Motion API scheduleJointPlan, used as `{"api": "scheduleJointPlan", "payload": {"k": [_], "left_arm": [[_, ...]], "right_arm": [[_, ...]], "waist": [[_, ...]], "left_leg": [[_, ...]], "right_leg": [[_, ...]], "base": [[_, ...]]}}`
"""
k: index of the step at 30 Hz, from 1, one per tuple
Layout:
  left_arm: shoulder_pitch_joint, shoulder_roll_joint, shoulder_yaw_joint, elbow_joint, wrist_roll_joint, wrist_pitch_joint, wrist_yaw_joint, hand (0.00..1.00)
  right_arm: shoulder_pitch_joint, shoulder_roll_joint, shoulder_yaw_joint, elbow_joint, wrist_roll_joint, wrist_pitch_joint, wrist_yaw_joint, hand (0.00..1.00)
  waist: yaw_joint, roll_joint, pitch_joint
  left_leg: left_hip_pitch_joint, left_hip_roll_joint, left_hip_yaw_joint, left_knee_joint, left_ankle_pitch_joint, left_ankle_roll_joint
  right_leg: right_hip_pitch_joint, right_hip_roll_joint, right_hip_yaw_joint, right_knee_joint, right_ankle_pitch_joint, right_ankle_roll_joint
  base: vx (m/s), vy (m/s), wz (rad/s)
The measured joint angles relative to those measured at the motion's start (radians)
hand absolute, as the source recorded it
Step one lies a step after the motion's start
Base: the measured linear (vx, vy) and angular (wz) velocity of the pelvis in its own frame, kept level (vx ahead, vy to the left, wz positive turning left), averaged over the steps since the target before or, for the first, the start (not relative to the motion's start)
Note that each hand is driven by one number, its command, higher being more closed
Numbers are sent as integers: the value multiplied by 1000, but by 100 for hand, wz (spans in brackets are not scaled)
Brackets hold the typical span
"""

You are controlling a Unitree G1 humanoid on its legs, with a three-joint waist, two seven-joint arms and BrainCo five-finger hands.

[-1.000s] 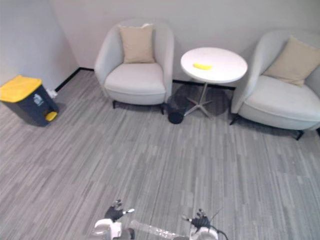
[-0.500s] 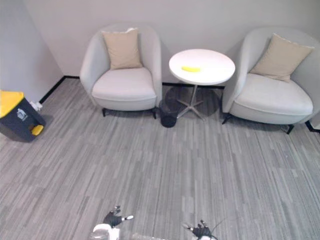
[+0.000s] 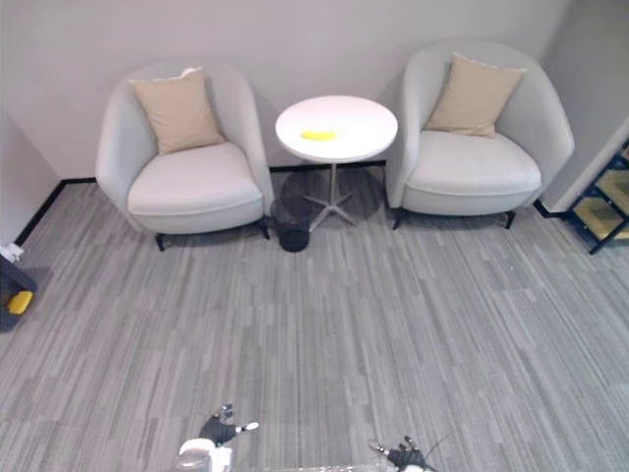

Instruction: Organize the slippers on the shoe rack

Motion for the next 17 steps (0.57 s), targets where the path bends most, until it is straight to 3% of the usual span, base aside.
{"api": "scheduleJointPlan", "payload": {"k": [8, 17], "left_arm": [[11, 17, 5, 0, -1, 0, -2, 0], [26, 23, 6, 1, -1, 0, -18, 0]], "right_arm": [[6, -7, 1, -1, 0, 0, 0, 0], [35, -19, 1, -3, -1, 0, 0, 0]], "waist": [[0, -8, -1], [0, -15, -10]], "left_leg": [[12, 3, -12, -31, 15, -6], [35, 12, -26, -65, 39, -18]], "right_leg": [[20, 6, -1, -50, 58, 3], [33, 18, -8, -61, 63, 0]], "base": [[-148, -27, -2], [-43, -37, 2]]}}
